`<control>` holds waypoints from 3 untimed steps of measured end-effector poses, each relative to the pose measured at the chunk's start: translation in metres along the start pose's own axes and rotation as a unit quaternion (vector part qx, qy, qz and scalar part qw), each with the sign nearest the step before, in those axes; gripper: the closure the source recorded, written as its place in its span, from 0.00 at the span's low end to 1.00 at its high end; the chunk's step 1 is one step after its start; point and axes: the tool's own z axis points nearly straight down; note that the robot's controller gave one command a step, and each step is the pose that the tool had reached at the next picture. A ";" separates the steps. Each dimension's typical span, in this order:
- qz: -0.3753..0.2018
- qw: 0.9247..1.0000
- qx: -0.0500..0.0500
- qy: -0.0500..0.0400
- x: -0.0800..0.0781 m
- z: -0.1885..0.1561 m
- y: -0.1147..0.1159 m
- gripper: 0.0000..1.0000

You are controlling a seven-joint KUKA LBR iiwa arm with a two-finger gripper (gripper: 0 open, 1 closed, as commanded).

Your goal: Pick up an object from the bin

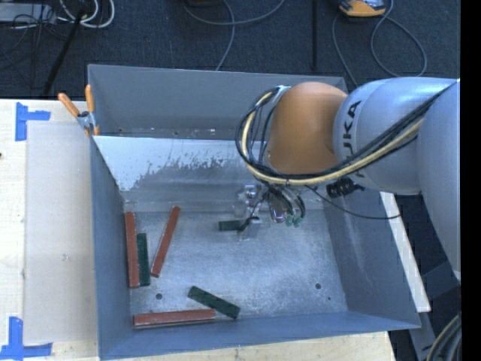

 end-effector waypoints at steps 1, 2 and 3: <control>-0.001 1.000 0.000 0.001 0.000 -0.002 0.000 1.00; -0.001 1.000 0.000 0.000 -0.002 -0.036 0.001 1.00; -0.002 1.000 0.000 0.001 -0.002 -0.038 0.001 1.00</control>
Offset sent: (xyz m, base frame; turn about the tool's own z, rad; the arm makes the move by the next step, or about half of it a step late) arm 0.0000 0.0000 0.0027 0.0000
